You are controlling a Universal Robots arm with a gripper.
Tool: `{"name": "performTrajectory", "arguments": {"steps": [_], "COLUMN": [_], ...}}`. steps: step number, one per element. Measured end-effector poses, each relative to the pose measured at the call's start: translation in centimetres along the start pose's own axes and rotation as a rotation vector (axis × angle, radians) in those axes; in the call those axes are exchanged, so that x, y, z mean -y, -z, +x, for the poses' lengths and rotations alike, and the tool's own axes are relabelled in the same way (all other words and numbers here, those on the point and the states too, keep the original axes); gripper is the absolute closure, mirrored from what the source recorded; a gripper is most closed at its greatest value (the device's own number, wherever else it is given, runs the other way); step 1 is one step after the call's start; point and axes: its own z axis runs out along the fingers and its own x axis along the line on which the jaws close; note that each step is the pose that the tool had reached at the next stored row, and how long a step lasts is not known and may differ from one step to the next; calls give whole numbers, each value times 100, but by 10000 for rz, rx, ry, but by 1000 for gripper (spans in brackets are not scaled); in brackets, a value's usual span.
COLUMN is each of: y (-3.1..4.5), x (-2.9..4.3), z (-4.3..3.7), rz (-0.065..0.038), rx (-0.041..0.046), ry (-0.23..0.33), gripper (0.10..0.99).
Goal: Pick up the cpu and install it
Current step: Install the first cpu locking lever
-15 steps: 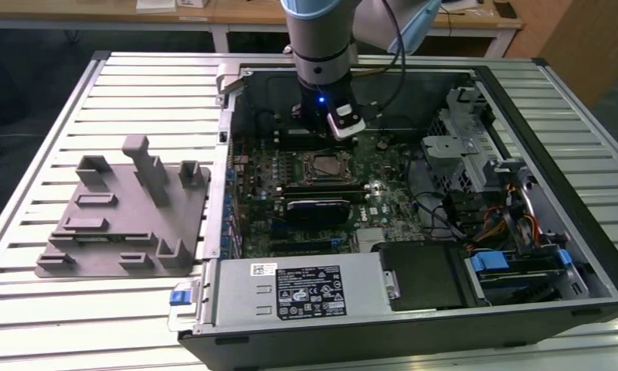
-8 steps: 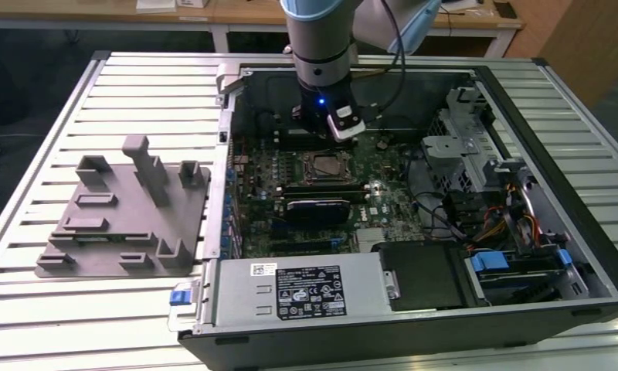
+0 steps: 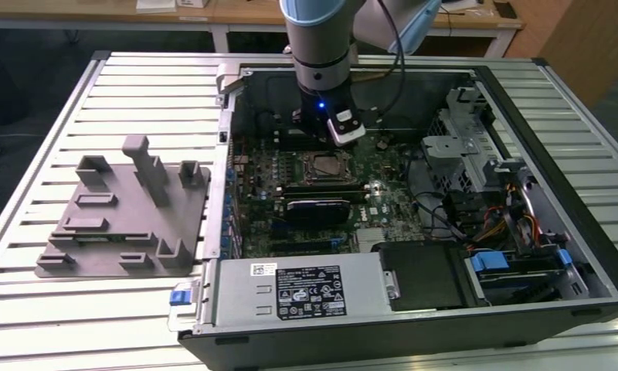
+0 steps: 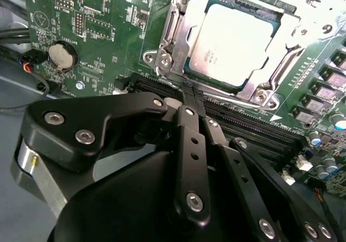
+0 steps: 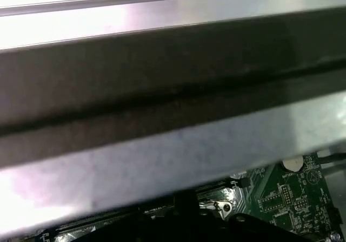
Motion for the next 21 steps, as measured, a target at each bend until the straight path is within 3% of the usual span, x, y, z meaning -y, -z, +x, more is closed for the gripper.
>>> {"name": "performTrajectory", "arguments": {"steps": [12, 21], "y": [-17, 156], "x": [15, -18], "z": [0, -26], "rz": [-8, -7], "rx": [-1, -2], "ry": [-1, -2], "gripper": [980, 980]}}
